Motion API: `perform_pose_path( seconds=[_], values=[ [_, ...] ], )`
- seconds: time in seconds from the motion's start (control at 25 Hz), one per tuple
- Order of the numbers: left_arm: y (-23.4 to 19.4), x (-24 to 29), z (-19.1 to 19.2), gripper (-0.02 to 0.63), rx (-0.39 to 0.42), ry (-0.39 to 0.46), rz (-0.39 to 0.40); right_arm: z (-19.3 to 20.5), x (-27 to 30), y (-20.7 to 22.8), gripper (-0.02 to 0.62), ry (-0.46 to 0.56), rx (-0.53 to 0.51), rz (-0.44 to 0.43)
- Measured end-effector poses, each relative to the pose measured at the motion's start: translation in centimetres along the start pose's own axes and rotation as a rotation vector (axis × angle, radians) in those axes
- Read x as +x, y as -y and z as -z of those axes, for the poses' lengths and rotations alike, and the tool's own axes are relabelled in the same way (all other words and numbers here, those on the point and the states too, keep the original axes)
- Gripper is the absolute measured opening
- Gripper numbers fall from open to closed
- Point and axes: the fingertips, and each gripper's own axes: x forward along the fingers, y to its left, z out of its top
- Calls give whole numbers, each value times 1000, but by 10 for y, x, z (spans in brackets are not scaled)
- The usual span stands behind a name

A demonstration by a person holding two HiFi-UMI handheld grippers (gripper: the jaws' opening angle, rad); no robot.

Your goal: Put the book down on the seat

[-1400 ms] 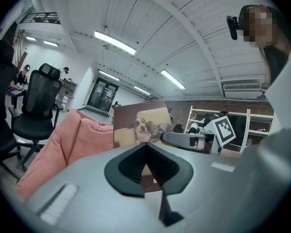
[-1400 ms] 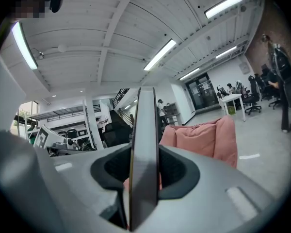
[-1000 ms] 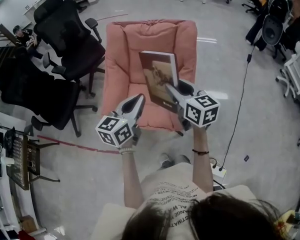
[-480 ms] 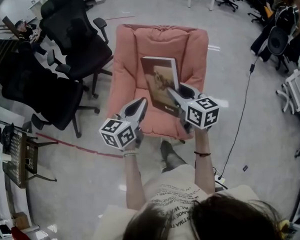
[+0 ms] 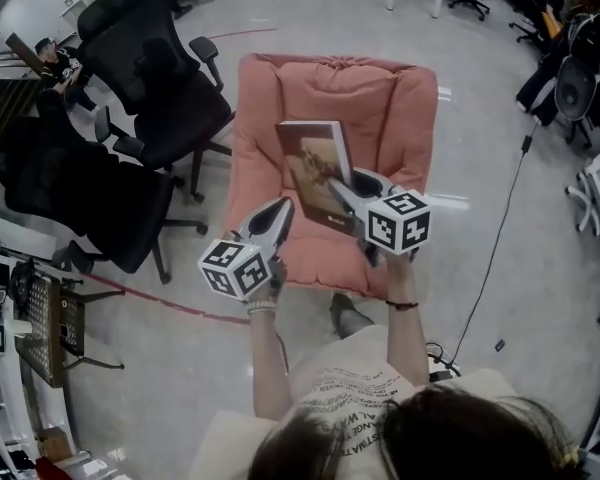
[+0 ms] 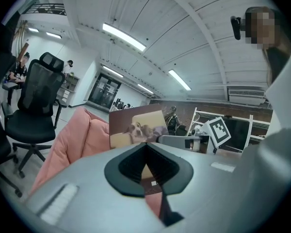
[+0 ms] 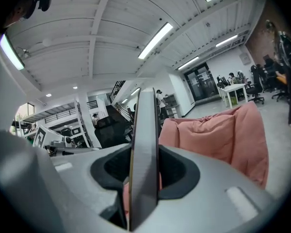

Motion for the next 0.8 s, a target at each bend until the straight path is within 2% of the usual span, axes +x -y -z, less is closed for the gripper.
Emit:
perform_pose_path(
  seconds=[0.4,0.8],
  values=[
    [-38,48,3,3,-41,-42,4,-5,50,41,150,-38,47,-8],
    [-84,57,15,3,-99,-97,33,14,86,51,150,-81,90,47]
  ],
)
